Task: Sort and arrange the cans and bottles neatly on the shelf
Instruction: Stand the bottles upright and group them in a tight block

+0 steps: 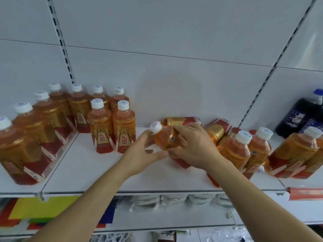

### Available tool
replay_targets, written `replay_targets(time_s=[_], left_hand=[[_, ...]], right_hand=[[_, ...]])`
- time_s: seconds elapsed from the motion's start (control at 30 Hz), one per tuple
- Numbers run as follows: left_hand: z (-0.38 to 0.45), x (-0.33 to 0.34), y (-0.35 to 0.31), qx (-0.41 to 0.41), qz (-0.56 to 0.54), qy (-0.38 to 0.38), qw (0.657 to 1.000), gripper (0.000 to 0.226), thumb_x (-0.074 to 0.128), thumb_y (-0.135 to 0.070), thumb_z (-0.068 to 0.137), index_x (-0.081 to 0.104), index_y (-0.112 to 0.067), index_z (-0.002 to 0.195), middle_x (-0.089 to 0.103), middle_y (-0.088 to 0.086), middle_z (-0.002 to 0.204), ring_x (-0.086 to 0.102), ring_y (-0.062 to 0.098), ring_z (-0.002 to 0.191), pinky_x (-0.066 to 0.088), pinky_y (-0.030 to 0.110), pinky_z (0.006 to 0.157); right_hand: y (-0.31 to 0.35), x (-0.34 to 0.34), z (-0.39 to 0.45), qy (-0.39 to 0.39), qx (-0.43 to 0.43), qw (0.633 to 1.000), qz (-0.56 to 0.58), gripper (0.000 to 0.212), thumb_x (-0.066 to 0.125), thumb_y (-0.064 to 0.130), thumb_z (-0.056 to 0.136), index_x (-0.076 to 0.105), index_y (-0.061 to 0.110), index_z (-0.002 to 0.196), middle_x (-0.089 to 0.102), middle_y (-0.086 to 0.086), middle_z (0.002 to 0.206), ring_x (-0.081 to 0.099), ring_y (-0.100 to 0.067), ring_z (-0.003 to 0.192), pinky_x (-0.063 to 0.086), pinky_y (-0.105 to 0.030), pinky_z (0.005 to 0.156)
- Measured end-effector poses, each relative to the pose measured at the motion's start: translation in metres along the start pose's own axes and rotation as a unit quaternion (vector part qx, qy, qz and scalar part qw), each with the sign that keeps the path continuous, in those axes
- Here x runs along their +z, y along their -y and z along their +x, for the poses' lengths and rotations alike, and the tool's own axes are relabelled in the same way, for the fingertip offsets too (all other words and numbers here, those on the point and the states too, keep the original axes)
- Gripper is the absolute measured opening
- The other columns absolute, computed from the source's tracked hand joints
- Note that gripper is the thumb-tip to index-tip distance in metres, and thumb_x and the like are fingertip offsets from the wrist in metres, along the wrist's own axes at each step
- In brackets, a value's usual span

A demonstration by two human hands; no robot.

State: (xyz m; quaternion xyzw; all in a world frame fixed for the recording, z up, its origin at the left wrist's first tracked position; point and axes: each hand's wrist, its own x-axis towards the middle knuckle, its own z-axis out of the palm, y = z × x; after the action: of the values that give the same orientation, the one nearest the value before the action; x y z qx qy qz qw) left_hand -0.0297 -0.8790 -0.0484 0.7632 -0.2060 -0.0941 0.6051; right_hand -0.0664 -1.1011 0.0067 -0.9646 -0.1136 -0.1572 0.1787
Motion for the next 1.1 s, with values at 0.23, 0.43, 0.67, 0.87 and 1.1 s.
replay_targets(time_s=[0.23, 0.43, 0.67, 0.87, 1.1], left_hand=[[-0.014, -0.013, -0.021, 0.031, 0.053, -0.103, 0.993, 0.072, 0.09, -0.043, 0.079, 0.055, -0.036, 0.142, 0.07, -0.021, 0.13, 0.065, -0.003, 0.12, 0.055, 0.031, 0.104], [-0.031, -0.033, -0.025, 0.044, 0.18, -0.146, 0.972, 0.075, 0.082, -0.064, 0.076, 0.05, -0.049, 0.142, 0.067, -0.029, 0.127, 0.064, -0.003, 0.118, 0.057, 0.036, 0.102], [-0.045, -0.05, -0.028, 0.039, 0.233, -0.162, 0.958, 0.073, 0.076, -0.071, 0.076, 0.05, -0.051, 0.141, 0.068, -0.028, 0.124, 0.067, 0.003, 0.113, 0.06, 0.04, 0.098], [-0.058, -0.066, -0.025, 0.04, 0.273, -0.193, 0.942, 0.07, 0.076, -0.067, 0.079, 0.048, -0.05, 0.141, 0.063, -0.032, 0.123, 0.063, 0.0, 0.113, 0.057, 0.029, 0.095], [-0.07, -0.072, -0.022, 0.017, 0.305, -0.274, 0.912, 0.067, 0.08, -0.072, 0.072, 0.048, -0.048, 0.126, 0.066, -0.023, 0.118, 0.066, 0.008, 0.104, 0.058, 0.033, 0.081]], right_hand=[[-0.001, -0.007, 0.016, 0.142, 0.022, 0.988, 0.051, 0.091, 0.075, 0.068, 0.082, 0.037, 0.044, 0.161, 0.054, 0.012, 0.152, 0.046, -0.015, 0.143, 0.043, -0.04, 0.116], [-0.008, 0.005, 0.04, 0.21, -0.003, 0.975, -0.073, 0.103, 0.071, 0.072, 0.085, 0.025, 0.032, 0.168, 0.031, 0.005, 0.173, 0.023, -0.025, 0.16, 0.028, -0.049, 0.128], [-0.02, 0.049, 0.065, 0.168, 0.017, 0.953, -0.254, 0.078, 0.075, 0.053, 0.091, 0.042, 0.027, 0.157, 0.048, -0.004, 0.157, 0.039, -0.034, 0.146, 0.036, -0.053, 0.119], [-0.017, 0.054, 0.056, 0.087, -0.035, 0.971, -0.222, 0.069, 0.06, 0.072, 0.087, 0.055, 0.036, 0.145, 0.052, 0.006, 0.141, 0.045, -0.026, 0.133, 0.041, -0.048, 0.106], [0.02, 0.044, 0.031, -0.042, 0.015, 0.997, 0.064, 0.075, 0.067, 0.074, 0.077, 0.066, 0.027, 0.136, 0.062, 0.009, 0.126, 0.052, -0.02, 0.121, 0.048, -0.047, 0.101]])
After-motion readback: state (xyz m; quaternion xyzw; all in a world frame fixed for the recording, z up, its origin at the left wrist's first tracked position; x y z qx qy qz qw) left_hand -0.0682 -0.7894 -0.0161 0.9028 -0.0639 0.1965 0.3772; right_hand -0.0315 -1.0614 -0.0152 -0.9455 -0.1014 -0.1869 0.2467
